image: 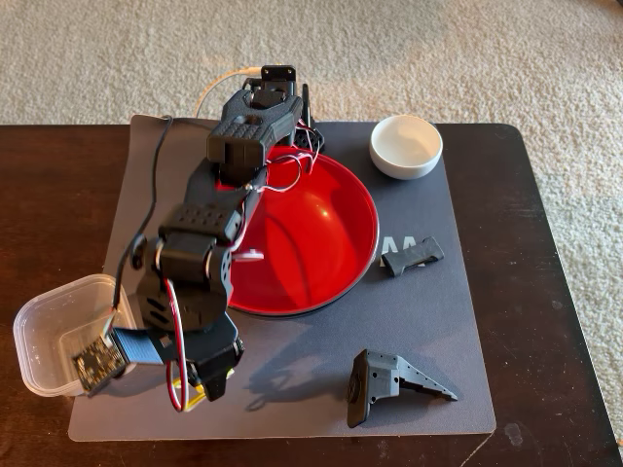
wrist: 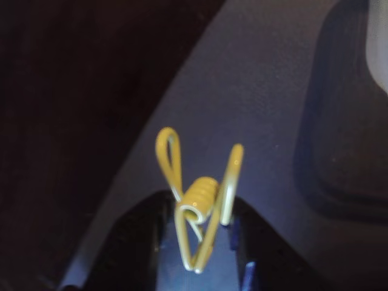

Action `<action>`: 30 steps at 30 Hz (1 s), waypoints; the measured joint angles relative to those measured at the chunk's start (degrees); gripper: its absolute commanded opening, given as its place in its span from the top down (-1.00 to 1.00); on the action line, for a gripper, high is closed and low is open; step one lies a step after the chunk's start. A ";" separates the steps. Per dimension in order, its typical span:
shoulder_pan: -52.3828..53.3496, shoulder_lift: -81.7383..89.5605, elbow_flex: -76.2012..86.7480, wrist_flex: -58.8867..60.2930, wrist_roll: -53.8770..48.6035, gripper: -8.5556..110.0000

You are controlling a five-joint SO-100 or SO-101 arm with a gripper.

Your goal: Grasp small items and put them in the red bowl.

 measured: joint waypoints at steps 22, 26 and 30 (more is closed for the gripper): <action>-14.77 73.12 95.19 -6.24 4.13 0.82; -16.08 72.95 98.96 -8.09 5.10 0.46; -15.64 73.12 99.58 -8.17 6.15 0.37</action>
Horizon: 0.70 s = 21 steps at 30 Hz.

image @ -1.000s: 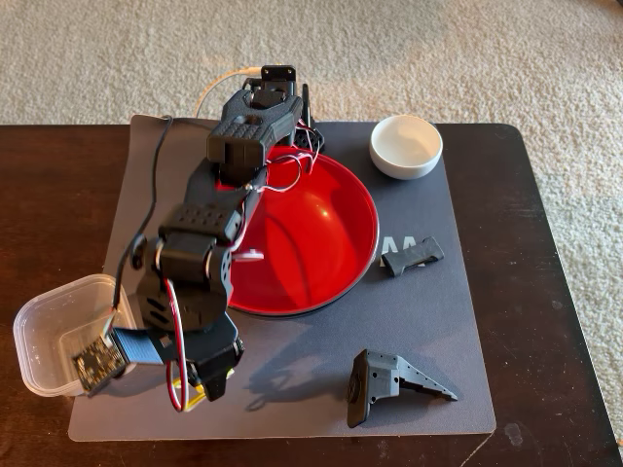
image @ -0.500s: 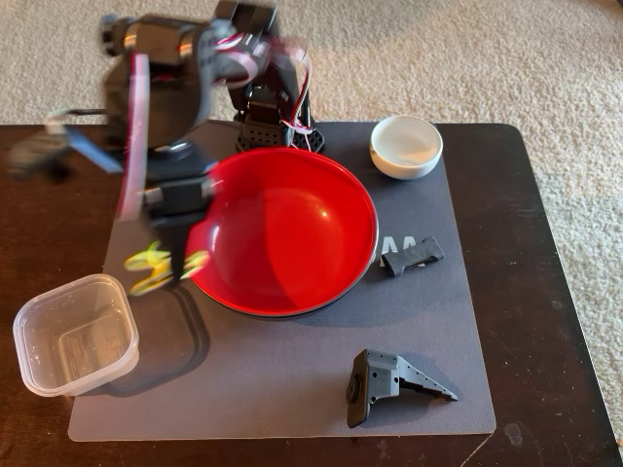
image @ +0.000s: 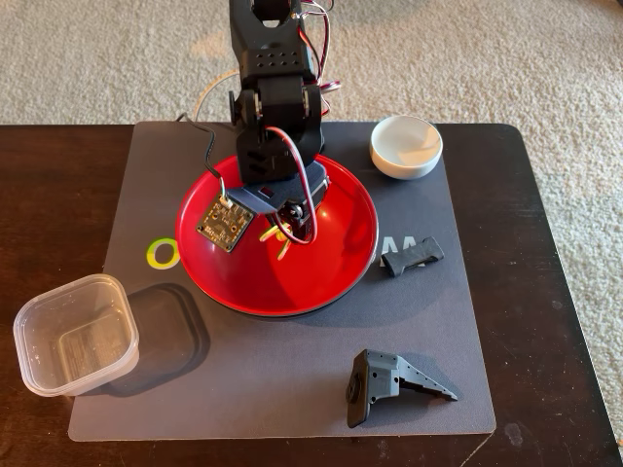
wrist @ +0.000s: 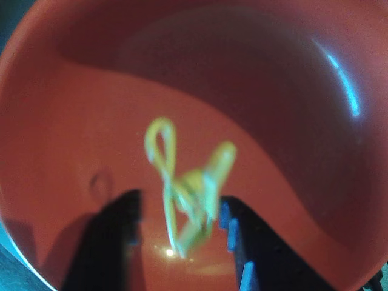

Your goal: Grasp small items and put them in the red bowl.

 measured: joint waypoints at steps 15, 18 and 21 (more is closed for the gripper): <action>-4.31 -0.53 -14.94 0.09 3.25 0.30; -6.59 -5.98 -21.97 0.18 7.47 0.30; -8.09 -13.80 -31.38 1.85 11.34 0.30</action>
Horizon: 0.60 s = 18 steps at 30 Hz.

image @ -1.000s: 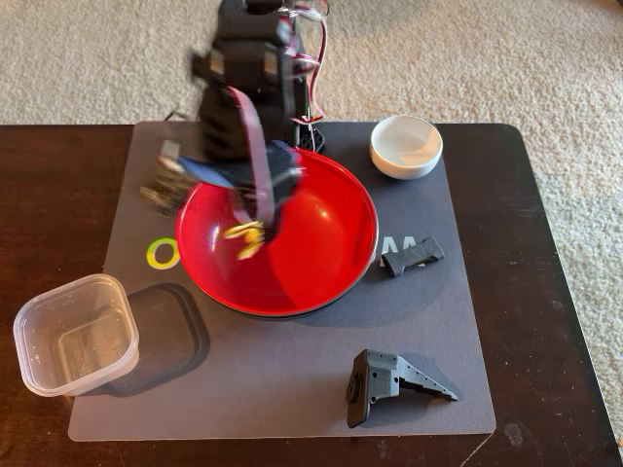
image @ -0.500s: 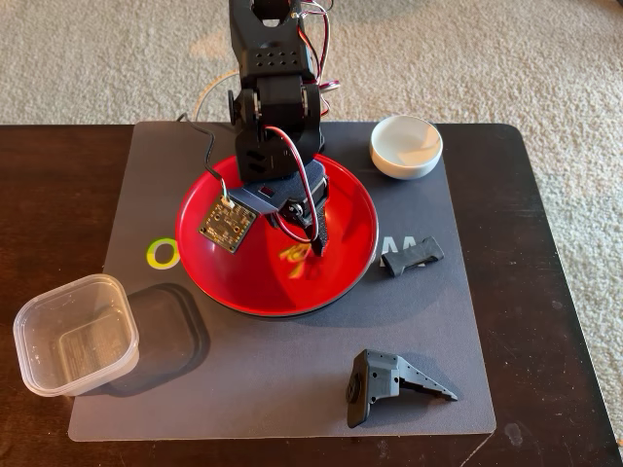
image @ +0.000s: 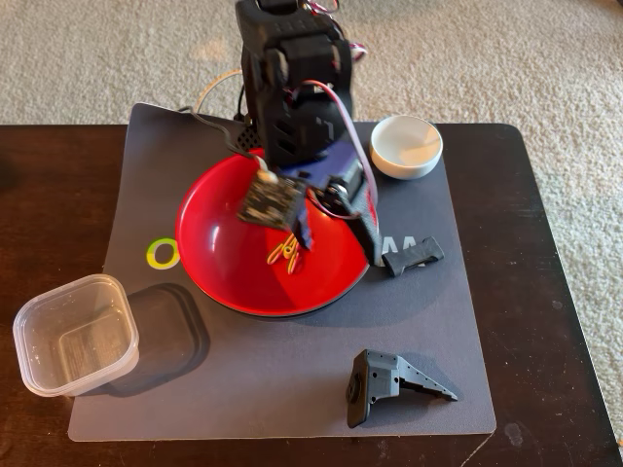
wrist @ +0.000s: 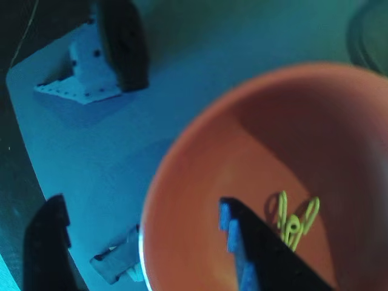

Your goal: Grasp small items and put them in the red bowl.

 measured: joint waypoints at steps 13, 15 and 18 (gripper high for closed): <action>-0.62 -40.25 -44.30 2.20 3.60 0.29; -0.62 -45.00 -47.29 2.20 4.04 0.29; -0.62 -52.21 -53.26 2.20 4.04 0.29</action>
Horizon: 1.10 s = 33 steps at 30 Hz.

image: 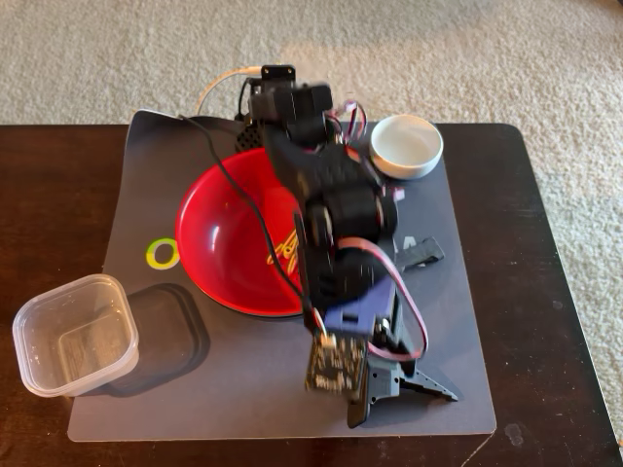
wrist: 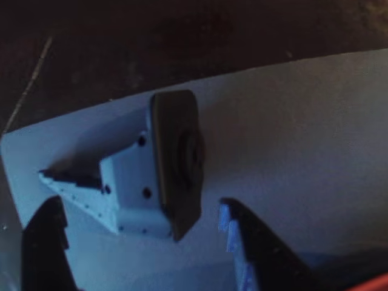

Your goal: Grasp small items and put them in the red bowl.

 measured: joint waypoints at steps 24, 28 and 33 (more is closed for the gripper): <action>-4.66 -18.11 -15.56 0.26 -2.72 0.85; -2.99 -18.19 -19.51 0.35 -6.06 0.85; 0.97 -15.73 -24.61 0.35 -12.04 0.85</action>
